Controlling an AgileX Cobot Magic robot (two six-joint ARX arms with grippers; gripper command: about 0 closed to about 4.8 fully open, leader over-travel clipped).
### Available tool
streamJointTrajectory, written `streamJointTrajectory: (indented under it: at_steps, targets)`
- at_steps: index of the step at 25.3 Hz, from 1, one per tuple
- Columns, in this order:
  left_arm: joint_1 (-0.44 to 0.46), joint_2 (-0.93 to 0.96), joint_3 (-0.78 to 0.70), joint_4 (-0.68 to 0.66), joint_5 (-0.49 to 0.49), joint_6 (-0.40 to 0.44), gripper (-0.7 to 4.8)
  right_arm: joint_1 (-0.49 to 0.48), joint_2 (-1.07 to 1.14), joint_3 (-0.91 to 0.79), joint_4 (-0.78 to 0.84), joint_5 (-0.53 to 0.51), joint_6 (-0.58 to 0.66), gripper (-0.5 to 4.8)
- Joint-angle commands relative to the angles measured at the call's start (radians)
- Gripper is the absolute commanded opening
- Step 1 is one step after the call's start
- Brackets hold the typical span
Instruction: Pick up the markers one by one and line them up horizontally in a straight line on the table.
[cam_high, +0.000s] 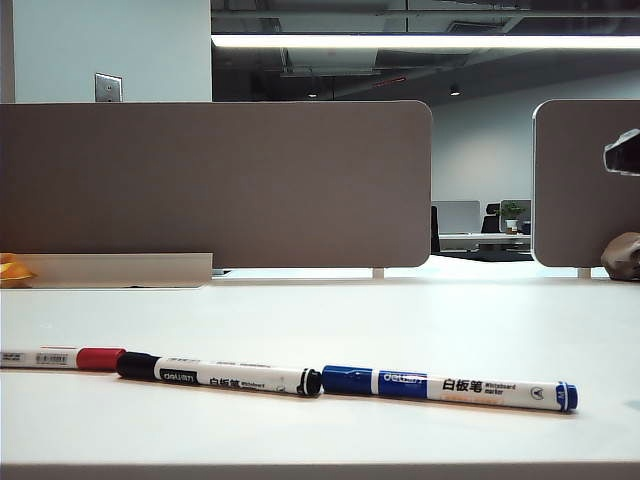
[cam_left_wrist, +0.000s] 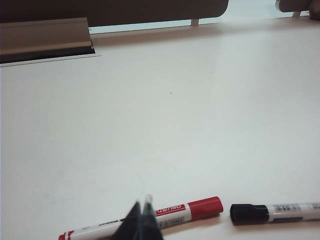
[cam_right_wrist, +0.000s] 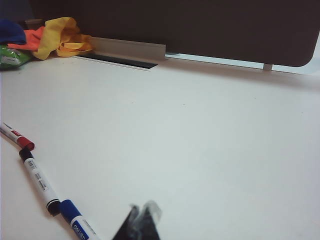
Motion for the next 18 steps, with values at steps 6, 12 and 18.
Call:
streamJointTrajectory:
  at_steps: [6,12,18]
  targets:
    - [0.0,0.0,0.003,0.005,0.001,-0.003,-0.05,0.001,0.0,-0.007,0.01,0.002,-0.003,-0.05]
    - [0.001,-0.029,0.003,0.0,0.001,-0.003,-0.05,-0.014,-0.011,-0.007,0.013,0.0,-0.003,-0.05]
    - [0.001,-0.127,0.003,0.007,0.001,-0.003,-0.05,-0.105,-0.011,-0.007,0.013,-0.002,-0.003,-0.05]
